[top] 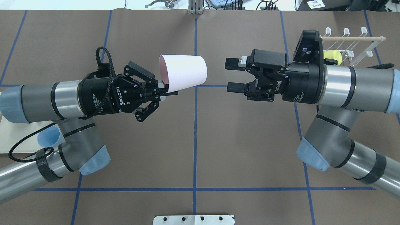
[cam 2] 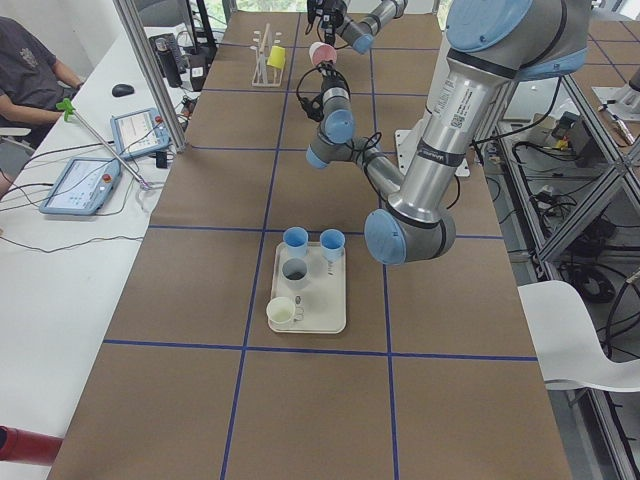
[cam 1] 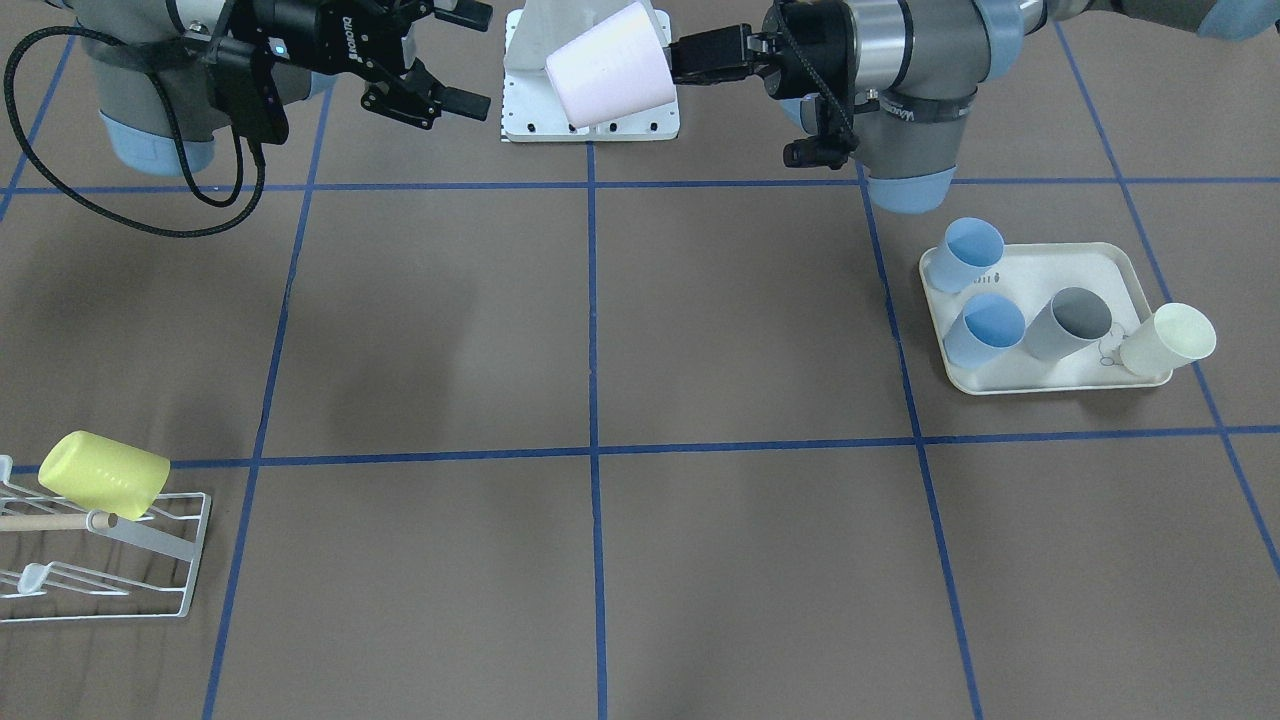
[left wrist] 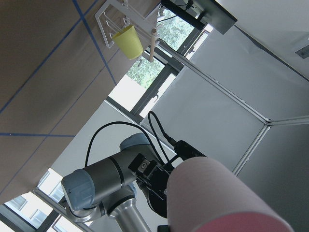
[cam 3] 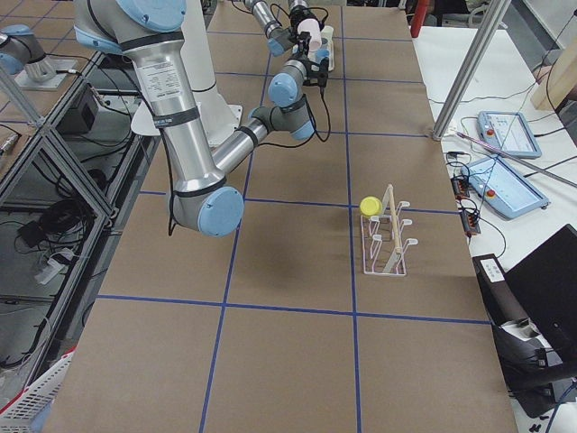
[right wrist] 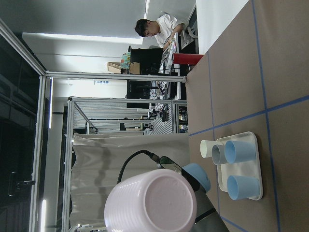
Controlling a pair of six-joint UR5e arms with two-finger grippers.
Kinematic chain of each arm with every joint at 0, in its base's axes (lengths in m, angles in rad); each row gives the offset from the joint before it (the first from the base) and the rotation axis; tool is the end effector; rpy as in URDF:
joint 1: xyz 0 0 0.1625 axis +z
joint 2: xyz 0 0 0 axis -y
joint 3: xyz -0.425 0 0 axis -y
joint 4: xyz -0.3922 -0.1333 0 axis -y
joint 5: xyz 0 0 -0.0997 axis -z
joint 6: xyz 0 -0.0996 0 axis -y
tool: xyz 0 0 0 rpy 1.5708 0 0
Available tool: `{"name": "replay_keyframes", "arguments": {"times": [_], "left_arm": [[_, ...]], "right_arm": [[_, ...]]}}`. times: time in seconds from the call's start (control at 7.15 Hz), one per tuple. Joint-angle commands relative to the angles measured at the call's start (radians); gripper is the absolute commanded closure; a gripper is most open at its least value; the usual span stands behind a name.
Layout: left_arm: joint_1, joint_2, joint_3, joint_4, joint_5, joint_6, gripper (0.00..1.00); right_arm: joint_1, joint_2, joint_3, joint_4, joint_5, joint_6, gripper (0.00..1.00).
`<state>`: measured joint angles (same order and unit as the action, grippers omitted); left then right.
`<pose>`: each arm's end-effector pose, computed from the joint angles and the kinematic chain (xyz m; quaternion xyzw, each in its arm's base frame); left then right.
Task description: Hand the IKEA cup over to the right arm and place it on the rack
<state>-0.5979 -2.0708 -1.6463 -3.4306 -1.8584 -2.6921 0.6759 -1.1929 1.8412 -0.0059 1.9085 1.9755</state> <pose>0.3698 -0.3789 0.1846 -0.2881 0.8842 -0.1715 0.3253 -0.3156 -0.3816 0.1846 0.0446 -0.8835 0.0982 0.4558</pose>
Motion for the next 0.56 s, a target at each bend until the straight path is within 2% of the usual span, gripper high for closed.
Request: {"name": "replay_keyframes", "arguments": {"times": [0.0,0.42], "left_arm": [[0.024,-0.018,0.000,-0.022,0.005,-0.061,1.00],[0.050,-0.035,0.000,-0.032,0.007,-0.096,1.00]], "right_arm": [[-0.027,0.021,-0.003,0.001,-0.015,0.000,0.02],[-0.041,0.050,-0.010,0.001,-0.032,0.000,0.02]]}}
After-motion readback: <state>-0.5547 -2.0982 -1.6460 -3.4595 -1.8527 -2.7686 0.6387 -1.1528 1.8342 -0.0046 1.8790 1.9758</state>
